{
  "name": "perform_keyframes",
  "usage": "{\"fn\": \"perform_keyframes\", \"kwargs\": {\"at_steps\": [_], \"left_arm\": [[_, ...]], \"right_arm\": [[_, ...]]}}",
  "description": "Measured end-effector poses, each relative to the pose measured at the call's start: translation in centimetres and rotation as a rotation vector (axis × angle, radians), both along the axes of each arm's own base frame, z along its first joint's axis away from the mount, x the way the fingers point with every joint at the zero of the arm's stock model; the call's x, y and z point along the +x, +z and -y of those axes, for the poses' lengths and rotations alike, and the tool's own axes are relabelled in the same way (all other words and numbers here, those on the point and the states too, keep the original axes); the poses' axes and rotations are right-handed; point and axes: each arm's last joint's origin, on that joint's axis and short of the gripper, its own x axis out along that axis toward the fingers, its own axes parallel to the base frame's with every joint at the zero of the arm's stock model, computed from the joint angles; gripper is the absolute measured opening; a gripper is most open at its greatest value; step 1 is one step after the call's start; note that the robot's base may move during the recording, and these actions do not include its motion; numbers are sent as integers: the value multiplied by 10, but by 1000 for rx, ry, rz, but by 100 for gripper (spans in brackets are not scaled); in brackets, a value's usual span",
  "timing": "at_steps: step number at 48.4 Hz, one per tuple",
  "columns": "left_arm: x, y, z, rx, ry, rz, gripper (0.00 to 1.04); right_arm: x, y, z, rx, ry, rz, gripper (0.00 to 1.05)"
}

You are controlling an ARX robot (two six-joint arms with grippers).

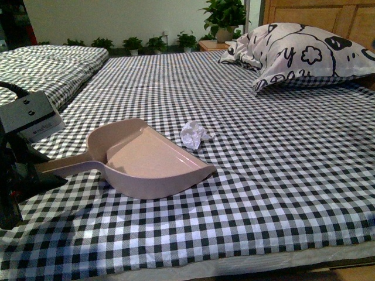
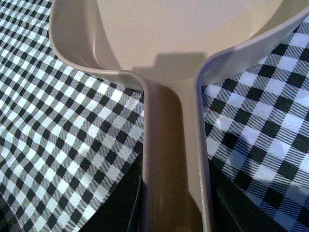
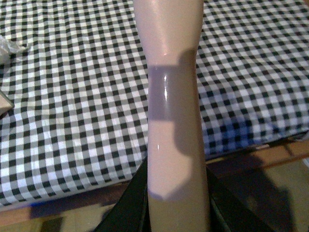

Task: Clean up trash

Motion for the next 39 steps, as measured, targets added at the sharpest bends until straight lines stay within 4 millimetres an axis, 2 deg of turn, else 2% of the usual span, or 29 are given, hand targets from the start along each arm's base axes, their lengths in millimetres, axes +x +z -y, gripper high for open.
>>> {"fn": "perform_keyframes", "kwargs": {"at_steps": [3,8,14,27,39], "left_arm": [[0,0,0,0,0,0,28],[0,0,0,0,0,0,28],[0,0,0,0,0,0,28],[0,0,0,0,0,0,28],[0,0,0,0,0,0,28]], "right_arm": [[24,-8,-3,10,36,-10,20],[52,-19,-10,41,91,-47,20],[75,-27,-20,64,139,-74,20],[114,-39,-41,46,227,-98,20],[139,-57,-46,-39,259,-142,20]]}}
